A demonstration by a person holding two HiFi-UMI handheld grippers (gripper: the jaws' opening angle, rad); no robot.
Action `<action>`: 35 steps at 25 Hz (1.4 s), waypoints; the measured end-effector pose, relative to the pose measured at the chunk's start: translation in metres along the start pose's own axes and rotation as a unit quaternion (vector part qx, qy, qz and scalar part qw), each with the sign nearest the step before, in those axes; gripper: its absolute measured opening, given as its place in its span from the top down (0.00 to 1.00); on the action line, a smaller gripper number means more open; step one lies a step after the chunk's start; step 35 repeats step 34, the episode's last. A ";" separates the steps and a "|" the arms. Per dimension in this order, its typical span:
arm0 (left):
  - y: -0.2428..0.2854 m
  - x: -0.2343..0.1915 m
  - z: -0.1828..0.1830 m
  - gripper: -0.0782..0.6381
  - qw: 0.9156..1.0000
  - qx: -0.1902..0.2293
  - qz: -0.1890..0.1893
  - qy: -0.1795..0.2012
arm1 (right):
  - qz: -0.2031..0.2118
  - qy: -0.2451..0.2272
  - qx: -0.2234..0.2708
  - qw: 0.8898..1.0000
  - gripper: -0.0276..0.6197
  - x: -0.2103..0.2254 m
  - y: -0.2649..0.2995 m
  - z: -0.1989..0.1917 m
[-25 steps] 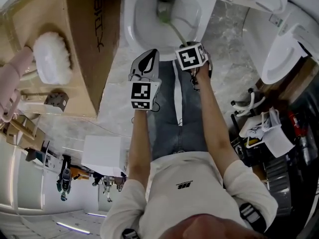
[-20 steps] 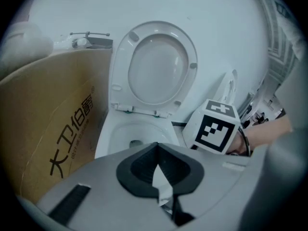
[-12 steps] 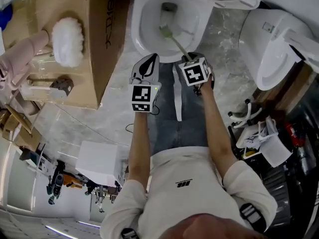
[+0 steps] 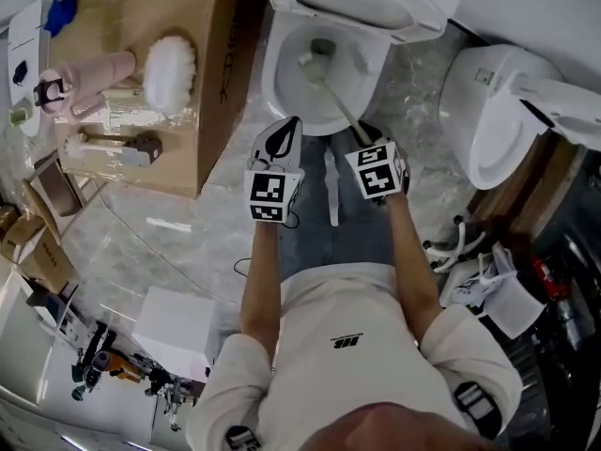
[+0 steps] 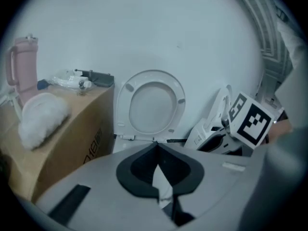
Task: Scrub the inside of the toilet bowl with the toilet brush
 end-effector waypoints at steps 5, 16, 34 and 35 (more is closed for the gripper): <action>-0.026 0.007 0.031 0.88 1.000 0.020 0.002 0.009 | 0.005 -0.012 0.045 0.999 0.84 -0.011 -0.048 0.018; -0.093 0.023 0.100 0.88 0.997 0.064 0.003 0.045 | -0.007 -0.045 0.158 0.986 0.84 -0.034 -0.160 0.052; -0.163 0.058 0.158 0.88 0.988 0.128 -0.013 0.082 | -0.039 -0.058 0.249 0.966 0.84 -0.065 -0.268 0.058; -0.163 0.058 0.158 0.88 0.988 0.128 -0.013 0.082 | -0.039 -0.058 0.249 0.966 0.84 -0.065 -0.268 0.058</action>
Point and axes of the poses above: the fingertips, and each gripper's own axes: y forward along the fingers, x to its right, z out of its top, the point moved 8 cm from there along -y, backward along the fingers, and after that the axes turned 5 degrees about y, right-handed, at the moved point
